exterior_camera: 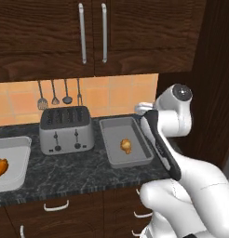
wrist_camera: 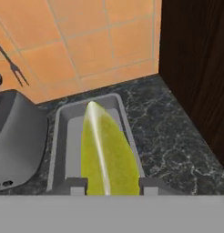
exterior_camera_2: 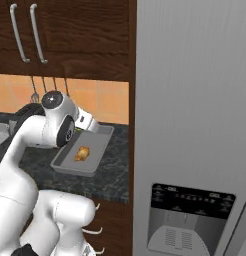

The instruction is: Place one lemon wedge and one chicken drumstick in each tupperware on the nearby counter, to pack two identical lunches.

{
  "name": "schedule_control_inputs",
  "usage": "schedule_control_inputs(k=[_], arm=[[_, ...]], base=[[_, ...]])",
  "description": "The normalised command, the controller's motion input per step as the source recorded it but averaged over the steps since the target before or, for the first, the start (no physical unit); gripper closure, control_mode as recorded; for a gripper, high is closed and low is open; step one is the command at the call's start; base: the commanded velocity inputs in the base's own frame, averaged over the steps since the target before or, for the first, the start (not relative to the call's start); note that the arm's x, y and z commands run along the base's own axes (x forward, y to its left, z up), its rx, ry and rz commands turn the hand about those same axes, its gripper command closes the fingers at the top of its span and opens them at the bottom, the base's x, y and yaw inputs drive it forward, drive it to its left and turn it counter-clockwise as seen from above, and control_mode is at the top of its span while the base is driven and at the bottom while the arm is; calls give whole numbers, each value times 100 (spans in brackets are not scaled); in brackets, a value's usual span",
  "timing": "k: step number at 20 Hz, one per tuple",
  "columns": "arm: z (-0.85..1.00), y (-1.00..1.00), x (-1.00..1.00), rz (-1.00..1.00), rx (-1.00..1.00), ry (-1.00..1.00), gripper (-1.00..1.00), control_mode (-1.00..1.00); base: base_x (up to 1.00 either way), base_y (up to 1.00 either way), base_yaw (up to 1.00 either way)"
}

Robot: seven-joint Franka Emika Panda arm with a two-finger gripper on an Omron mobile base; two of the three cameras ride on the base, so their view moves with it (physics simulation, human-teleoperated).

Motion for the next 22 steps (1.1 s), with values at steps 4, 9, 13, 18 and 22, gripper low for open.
schedule_control_inputs(k=[4,9,13,18,22], arm=[[-100,53,100,-1,11,81,100,-100],[-100,13,94,0,7,43,100,-100],[-100,-14,71,0,-3,-6,100,-100],[-100,-3,47,0,-19,-32,-100,-100],[-12,0,6,0,0,-5,-100,-100]], base=[[0,0,0],[0,0,0],[0,0,0],[0,0,0],[0,0,0]])
